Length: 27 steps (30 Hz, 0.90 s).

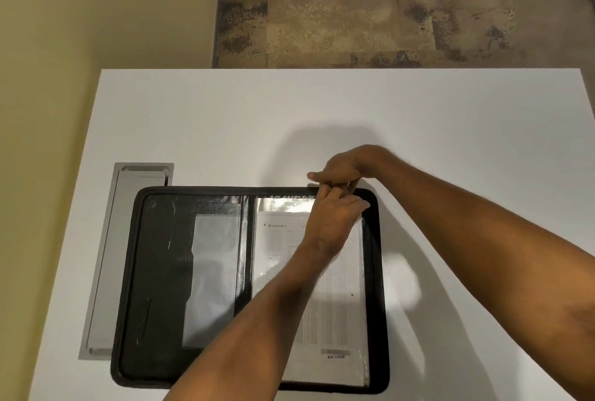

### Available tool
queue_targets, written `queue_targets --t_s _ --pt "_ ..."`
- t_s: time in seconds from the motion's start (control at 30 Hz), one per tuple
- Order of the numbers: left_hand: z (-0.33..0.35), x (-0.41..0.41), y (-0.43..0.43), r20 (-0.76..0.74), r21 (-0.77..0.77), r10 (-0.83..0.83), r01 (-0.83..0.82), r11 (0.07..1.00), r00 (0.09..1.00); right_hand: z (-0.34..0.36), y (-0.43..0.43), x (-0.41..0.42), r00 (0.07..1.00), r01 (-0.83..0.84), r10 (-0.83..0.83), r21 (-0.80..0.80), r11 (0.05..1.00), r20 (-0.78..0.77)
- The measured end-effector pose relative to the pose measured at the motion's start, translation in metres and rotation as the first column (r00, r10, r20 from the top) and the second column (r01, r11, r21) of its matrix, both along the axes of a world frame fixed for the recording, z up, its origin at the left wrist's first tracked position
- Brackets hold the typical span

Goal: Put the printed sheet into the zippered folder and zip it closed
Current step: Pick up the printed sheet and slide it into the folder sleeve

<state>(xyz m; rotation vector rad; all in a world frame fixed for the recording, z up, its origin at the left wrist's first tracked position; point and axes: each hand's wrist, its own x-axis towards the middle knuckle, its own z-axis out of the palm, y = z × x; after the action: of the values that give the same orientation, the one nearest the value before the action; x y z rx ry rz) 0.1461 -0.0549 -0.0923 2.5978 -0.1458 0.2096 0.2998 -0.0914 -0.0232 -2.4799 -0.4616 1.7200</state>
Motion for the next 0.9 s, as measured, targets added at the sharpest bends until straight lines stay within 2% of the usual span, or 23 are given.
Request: queue_targets --t_s 0.07,0.17,0.23,0.33,0.43,0.67,0.73,0.8,0.9 --pt "0.008 0.000 0.006 -0.003 -0.030 -0.025 0.024 0.999 1.000 0.003 -0.007 0.002 1.000 -0.006 0.006 0.030 1.000 0.014" --pt "0.015 -0.012 0.023 0.012 -0.008 -0.044 0.044 0.999 0.999 -0.001 -0.037 -0.003 0.993 0.075 -0.062 0.125 0.989 -0.104" --pt "0.013 -0.026 0.040 0.030 0.014 -0.001 0.000 1.000 1.000 -0.003 -0.052 -0.011 0.994 0.028 -0.001 0.235 0.972 -0.111" --pt "0.010 -0.048 0.067 0.032 0.011 0.072 -0.073 0.997 0.997 -0.010 -0.066 -0.024 0.995 -0.082 0.056 0.334 0.939 0.086" --pt "0.010 -0.067 0.086 -0.007 0.012 0.119 -0.119 0.993 0.993 -0.019 -0.075 -0.038 0.945 -0.159 0.045 0.336 0.928 0.323" --pt "0.013 -0.109 0.098 -0.086 -0.031 0.253 -0.257 0.966 0.964 -0.025 -0.079 -0.070 0.845 -0.064 -0.091 0.269 0.961 0.527" --pt "0.008 -0.120 0.096 -0.167 -0.009 0.179 -0.183 0.983 0.970 -0.027 -0.078 -0.080 0.803 -0.067 -0.111 0.274 0.959 0.586" --pt "0.003 -0.127 0.090 -0.294 0.118 0.074 -0.040 0.992 0.953 -0.032 -0.079 -0.091 0.765 -0.057 -0.136 0.276 0.959 0.629" --pt "-0.006 -0.133 0.080 -0.434 0.259 0.053 0.068 0.963 0.899 -0.038 -0.082 -0.108 0.699 -0.037 -0.168 0.269 0.962 0.695"
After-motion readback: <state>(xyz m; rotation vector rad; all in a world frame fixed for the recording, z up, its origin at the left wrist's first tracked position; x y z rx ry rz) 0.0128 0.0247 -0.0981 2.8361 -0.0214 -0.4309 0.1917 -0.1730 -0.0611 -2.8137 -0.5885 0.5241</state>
